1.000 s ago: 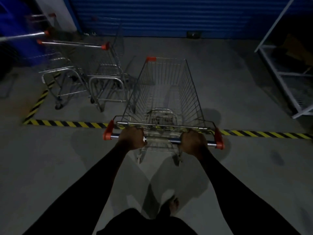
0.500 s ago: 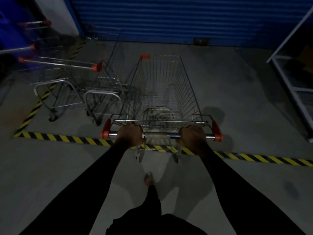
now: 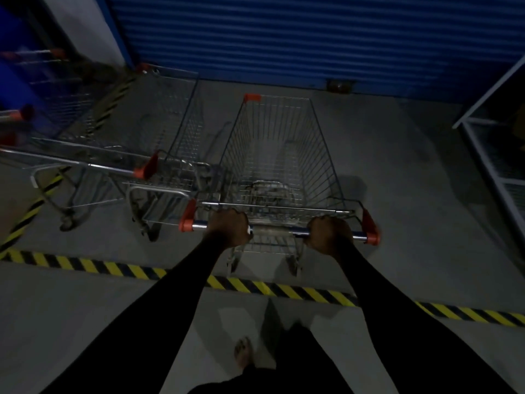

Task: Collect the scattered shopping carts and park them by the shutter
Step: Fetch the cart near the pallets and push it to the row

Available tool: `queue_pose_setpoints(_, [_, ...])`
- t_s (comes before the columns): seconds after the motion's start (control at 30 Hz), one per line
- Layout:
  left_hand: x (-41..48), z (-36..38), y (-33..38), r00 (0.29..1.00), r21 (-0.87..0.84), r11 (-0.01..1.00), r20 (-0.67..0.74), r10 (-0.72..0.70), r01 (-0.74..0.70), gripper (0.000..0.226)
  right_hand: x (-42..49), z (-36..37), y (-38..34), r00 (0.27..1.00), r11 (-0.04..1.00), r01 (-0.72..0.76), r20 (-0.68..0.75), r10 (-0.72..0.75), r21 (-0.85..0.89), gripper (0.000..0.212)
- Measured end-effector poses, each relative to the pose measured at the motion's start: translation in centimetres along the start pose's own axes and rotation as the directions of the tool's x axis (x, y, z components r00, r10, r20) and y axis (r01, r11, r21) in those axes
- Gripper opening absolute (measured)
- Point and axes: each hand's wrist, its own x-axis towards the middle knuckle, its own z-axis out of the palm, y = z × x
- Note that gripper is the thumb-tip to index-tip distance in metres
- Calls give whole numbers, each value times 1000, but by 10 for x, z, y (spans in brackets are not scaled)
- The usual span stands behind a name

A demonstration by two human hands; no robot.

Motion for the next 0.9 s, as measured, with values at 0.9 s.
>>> queue_pose_setpoints(0.9, [345,-72,-22,983,-94,979,53,-178,182,32,367,-34,160,985,988,77,145,-97,133,28])
